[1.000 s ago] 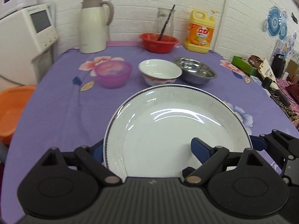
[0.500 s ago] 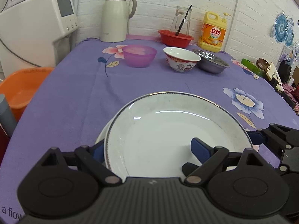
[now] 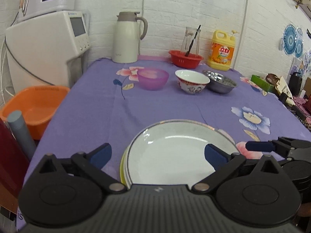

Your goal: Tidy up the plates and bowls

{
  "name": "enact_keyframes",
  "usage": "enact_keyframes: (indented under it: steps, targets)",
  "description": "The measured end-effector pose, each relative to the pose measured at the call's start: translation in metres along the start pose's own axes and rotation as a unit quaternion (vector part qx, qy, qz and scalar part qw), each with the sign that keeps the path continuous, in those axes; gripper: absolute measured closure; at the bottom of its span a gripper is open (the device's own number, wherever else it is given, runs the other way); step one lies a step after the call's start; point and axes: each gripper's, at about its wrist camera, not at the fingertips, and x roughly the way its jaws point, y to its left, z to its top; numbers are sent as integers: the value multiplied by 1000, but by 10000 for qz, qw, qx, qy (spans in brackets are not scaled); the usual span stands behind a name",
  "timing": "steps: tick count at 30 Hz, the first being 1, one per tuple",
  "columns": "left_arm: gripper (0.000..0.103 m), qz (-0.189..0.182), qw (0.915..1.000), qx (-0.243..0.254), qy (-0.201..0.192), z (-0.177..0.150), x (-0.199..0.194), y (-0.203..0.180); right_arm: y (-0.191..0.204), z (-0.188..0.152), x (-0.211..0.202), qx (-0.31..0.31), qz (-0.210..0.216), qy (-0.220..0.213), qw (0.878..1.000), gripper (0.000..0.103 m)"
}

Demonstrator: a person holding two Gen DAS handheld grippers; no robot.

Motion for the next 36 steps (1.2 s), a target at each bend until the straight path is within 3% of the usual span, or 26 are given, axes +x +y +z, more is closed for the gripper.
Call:
enact_keyframes:
  steps: [5,12,19,24,29,36]
  targets:
    - [2,-209,9993,-226,-233,24,9,-15,-26,1,-2,464,22,-61,9989,0]
    - [2,-730,9962,-454,113,43,62,-59,-82,14,-5,797,-239,-79,9965,0]
    - [2,-859,9950,-337,374,47,97,-80,-187,84,30,726,-968,62,9926,0]
    - [2,-684,9959,-433,394,53,108,-66,-246,143,101,580,-1482,476,9861,0]
    - [2,-514,9968,-444,413,59,114,-51,-273,157,173,512,-1758,1309,9743,0]
    - [2,-631,9965,-358,419,73,123,-50,-272,149,181,-4,-2083,1782,9617,0]
